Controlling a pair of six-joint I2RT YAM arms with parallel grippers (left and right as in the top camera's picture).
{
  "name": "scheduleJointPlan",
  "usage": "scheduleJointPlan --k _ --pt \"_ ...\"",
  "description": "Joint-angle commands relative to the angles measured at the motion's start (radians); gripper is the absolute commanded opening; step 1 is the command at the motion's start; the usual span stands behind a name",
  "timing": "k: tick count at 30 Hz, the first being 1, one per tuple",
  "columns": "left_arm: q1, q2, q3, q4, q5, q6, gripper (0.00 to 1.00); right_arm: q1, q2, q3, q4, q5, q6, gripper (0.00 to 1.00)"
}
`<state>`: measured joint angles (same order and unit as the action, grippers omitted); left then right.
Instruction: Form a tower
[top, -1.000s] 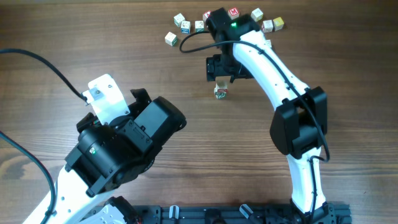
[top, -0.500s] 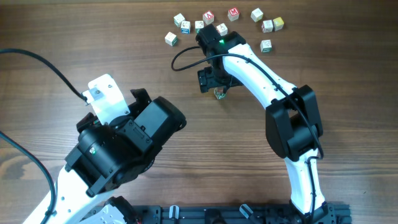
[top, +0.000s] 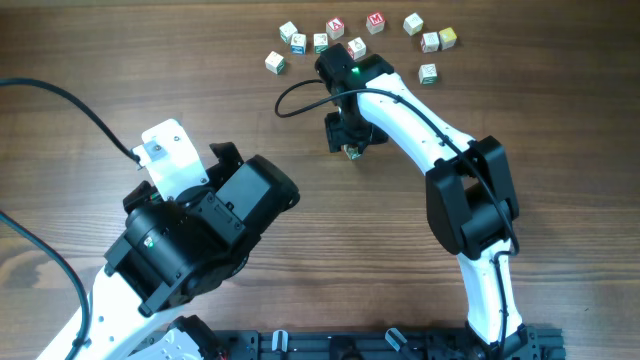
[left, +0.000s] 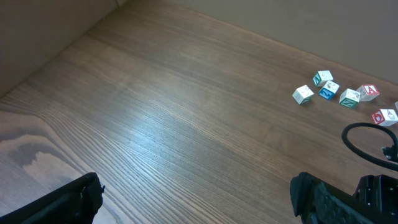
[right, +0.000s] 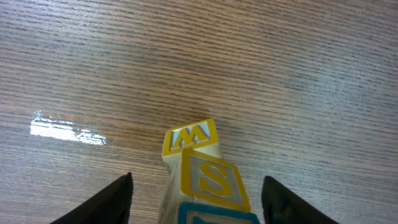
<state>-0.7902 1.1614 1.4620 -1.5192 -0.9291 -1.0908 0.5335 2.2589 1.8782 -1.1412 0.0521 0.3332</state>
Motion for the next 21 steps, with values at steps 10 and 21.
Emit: scheduleJointPlan --k 10,21 --pt "0.001 0.004 -0.003 -0.001 -0.002 -0.017 1.00 0.006 -0.024 -0.008 0.033 -0.037 -0.159 0.60" --pt "0.001 0.004 -0.003 -0.001 -0.002 -0.017 1.00 0.006 -0.024 -0.008 0.076 -0.054 -0.216 0.60"
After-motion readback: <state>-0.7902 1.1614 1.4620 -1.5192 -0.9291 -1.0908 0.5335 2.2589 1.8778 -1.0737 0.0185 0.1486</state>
